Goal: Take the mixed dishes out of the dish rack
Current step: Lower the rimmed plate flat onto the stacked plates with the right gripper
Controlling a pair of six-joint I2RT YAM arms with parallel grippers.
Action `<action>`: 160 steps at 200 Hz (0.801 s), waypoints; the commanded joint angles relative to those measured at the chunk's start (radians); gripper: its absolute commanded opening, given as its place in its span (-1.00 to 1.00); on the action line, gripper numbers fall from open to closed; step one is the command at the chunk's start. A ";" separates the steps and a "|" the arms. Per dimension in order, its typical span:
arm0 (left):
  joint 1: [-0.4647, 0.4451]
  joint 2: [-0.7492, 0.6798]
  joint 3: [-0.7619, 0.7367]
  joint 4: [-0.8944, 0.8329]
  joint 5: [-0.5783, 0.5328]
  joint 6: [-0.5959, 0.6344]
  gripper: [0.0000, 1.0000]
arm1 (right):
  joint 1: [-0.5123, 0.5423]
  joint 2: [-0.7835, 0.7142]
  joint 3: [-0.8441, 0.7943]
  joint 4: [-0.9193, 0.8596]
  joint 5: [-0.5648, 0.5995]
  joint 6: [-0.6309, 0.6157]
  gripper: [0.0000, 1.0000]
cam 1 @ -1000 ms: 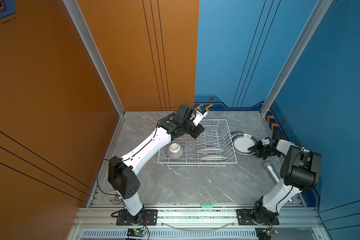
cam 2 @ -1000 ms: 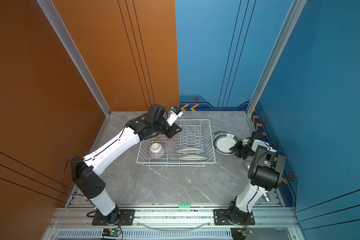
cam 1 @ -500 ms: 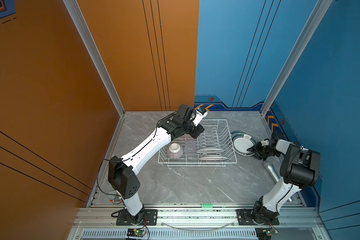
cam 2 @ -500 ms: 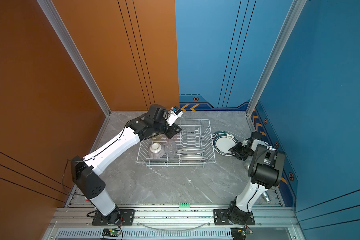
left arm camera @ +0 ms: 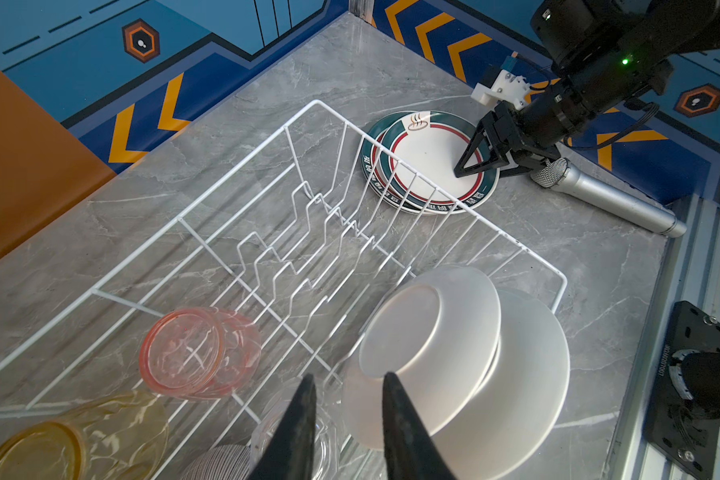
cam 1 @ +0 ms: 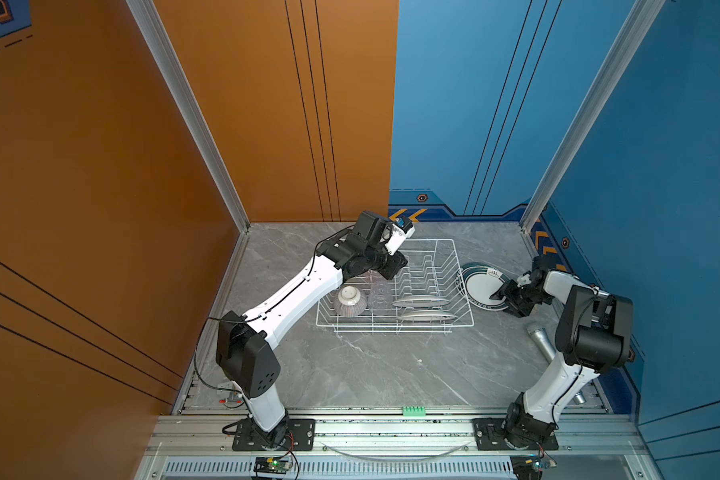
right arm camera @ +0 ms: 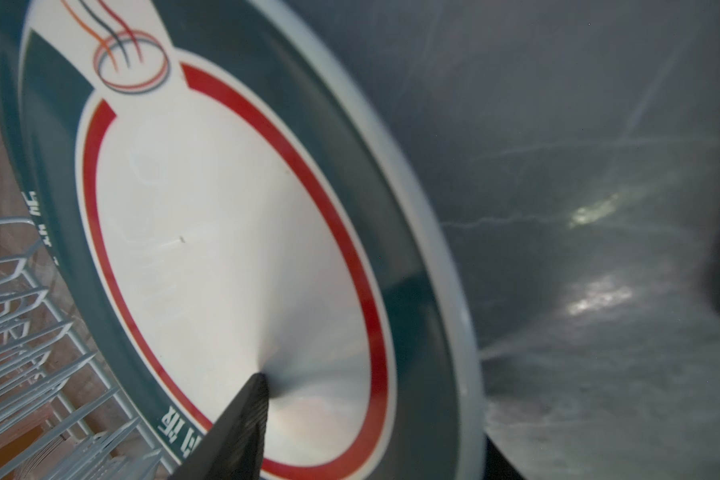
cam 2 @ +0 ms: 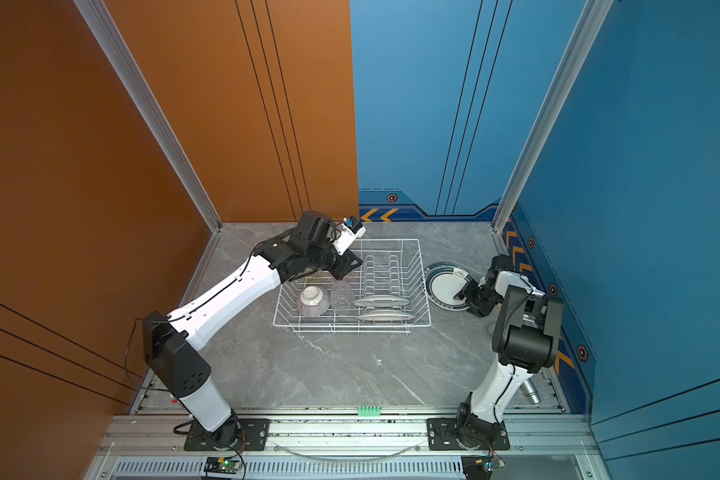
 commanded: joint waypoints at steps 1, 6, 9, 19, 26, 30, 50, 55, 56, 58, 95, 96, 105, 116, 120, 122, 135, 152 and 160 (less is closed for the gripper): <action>0.008 -0.026 -0.016 -0.023 -0.018 0.013 -0.42 | 0.019 0.031 0.024 -0.054 0.099 -0.001 0.22; 0.008 -0.026 -0.016 -0.024 -0.018 0.015 -0.42 | 0.023 0.033 0.030 -0.056 0.103 0.001 0.23; 0.008 -0.026 -0.016 -0.023 -0.019 0.014 -0.42 | 0.024 0.035 0.033 -0.056 0.107 0.001 0.23; 0.008 -0.026 -0.016 -0.026 -0.021 0.016 -0.42 | 0.033 0.043 0.047 -0.062 0.118 0.003 0.24; 0.010 -0.026 -0.016 -0.027 -0.023 0.017 -0.42 | 0.040 0.049 0.059 -0.067 0.126 0.003 0.24; 0.009 -0.026 -0.016 -0.029 -0.023 0.017 -0.42 | 0.044 0.051 0.065 -0.071 0.130 0.003 0.24; 0.010 -0.028 -0.017 -0.033 -0.026 0.019 -0.42 | 0.065 0.070 0.097 -0.088 0.150 0.001 0.25; 0.010 -0.028 -0.017 -0.034 -0.028 0.019 -0.42 | 0.069 0.074 0.103 -0.091 0.155 0.000 0.25; 0.010 -0.027 -0.017 -0.034 -0.028 0.019 -0.42 | 0.071 0.075 0.104 -0.092 0.156 0.000 0.25; 0.008 -0.028 -0.018 -0.034 -0.028 0.020 -0.42 | 0.072 0.077 0.107 -0.093 0.157 0.000 0.25; 0.006 -0.030 -0.020 -0.047 -0.040 0.026 -0.42 | 0.099 0.106 0.146 -0.112 0.176 0.003 0.26; 0.006 -0.030 -0.020 -0.048 -0.042 0.026 -0.42 | 0.100 0.107 0.146 -0.112 0.177 0.003 0.26; 0.006 -0.032 -0.019 -0.052 -0.043 0.029 -0.41 | 0.103 0.110 0.149 -0.113 0.177 0.004 0.26; 0.005 -0.032 -0.021 -0.056 -0.044 0.031 -0.41 | 0.105 0.111 0.151 -0.114 0.179 0.004 0.27; 0.005 -0.032 -0.019 -0.058 -0.044 0.033 -0.41 | 0.105 0.111 0.151 -0.115 0.180 0.004 0.27; 0.005 -0.031 -0.019 -0.058 -0.045 0.033 -0.41 | 0.105 0.111 0.151 -0.115 0.180 0.004 0.27; 0.001 -0.030 -0.016 -0.063 -0.042 0.037 -0.40 | 0.103 0.108 0.148 -0.119 0.182 0.003 0.27; -0.006 -0.027 -0.009 -0.075 -0.034 0.051 -0.40 | 0.088 0.089 0.135 -0.119 0.181 -0.003 0.28; -0.013 -0.026 -0.006 -0.083 -0.032 0.064 -0.40 | 0.077 0.072 0.123 -0.119 0.178 -0.006 0.29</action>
